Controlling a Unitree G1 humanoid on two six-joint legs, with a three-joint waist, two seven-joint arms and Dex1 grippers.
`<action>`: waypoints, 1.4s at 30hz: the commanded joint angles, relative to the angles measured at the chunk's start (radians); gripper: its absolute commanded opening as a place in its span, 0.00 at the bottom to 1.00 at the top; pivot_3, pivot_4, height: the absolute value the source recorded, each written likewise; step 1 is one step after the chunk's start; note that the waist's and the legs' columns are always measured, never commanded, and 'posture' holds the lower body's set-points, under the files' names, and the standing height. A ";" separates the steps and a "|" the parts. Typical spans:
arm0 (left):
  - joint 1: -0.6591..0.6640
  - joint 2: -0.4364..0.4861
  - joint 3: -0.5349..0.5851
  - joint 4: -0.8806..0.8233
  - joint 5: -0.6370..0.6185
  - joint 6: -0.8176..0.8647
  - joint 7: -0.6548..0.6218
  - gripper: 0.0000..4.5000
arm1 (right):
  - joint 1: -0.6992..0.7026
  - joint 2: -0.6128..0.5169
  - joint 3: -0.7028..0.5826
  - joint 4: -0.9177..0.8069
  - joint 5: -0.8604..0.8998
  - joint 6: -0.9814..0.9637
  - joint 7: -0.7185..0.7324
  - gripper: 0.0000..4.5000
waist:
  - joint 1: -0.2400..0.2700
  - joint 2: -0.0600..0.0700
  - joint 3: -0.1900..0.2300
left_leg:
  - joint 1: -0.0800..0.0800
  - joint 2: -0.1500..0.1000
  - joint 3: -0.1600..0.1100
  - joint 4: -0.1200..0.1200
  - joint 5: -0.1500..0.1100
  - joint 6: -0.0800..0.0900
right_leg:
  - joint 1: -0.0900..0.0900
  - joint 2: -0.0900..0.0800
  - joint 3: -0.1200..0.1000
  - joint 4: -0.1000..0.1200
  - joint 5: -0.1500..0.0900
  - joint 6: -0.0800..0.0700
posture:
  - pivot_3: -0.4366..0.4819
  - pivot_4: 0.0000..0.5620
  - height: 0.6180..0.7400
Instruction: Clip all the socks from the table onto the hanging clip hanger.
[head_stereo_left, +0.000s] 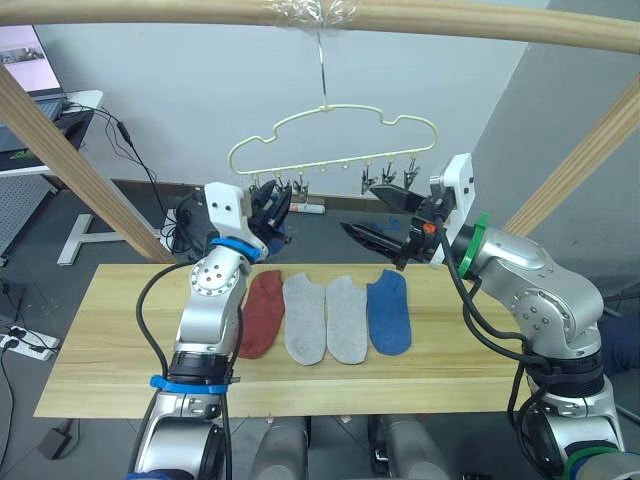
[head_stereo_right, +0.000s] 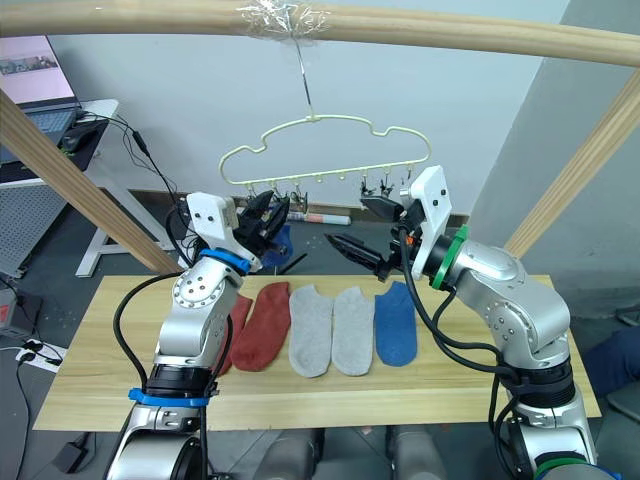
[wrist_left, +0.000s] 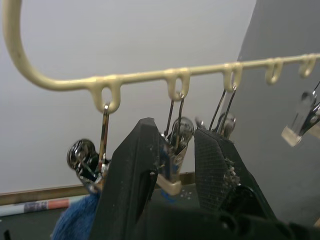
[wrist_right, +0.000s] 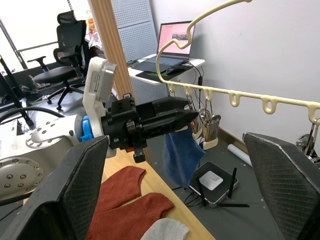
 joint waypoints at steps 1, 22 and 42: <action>0.004 0.004 -0.010 -0.028 0.026 -0.010 0.011 0.32 | 0.005 -0.005 -0.009 -0.038 0.005 -0.015 0.001 1.00 | 0.000 0.000 0.000 | 0.000 0.000 0.000 0.000 0.000 0.000 | 0.000 0.000 0.000 0.000 0.000 0.000 | 0.55 0.38 1.00; -0.057 -0.022 -0.017 0.051 0.040 -0.044 0.008 0.32 | 0.013 -0.004 -0.010 -0.062 0.012 -0.005 -0.015 1.00 | 0.000 0.000 0.000 | 0.000 0.000 0.001 0.001 0.001 0.001 | 0.000 0.000 0.000 0.000 0.003 0.000 | 0.52 0.34 1.00; -0.086 -0.009 -0.015 0.101 0.071 -0.107 0.018 0.32 | 0.014 -0.003 -0.005 -0.071 0.015 -0.005 -0.021 1.00 | -0.001 0.000 -0.002 | 0.000 0.000 0.002 0.002 0.002 0.001 | 0.000 0.001 0.001 0.000 0.006 0.000 | 0.52 0.32 1.00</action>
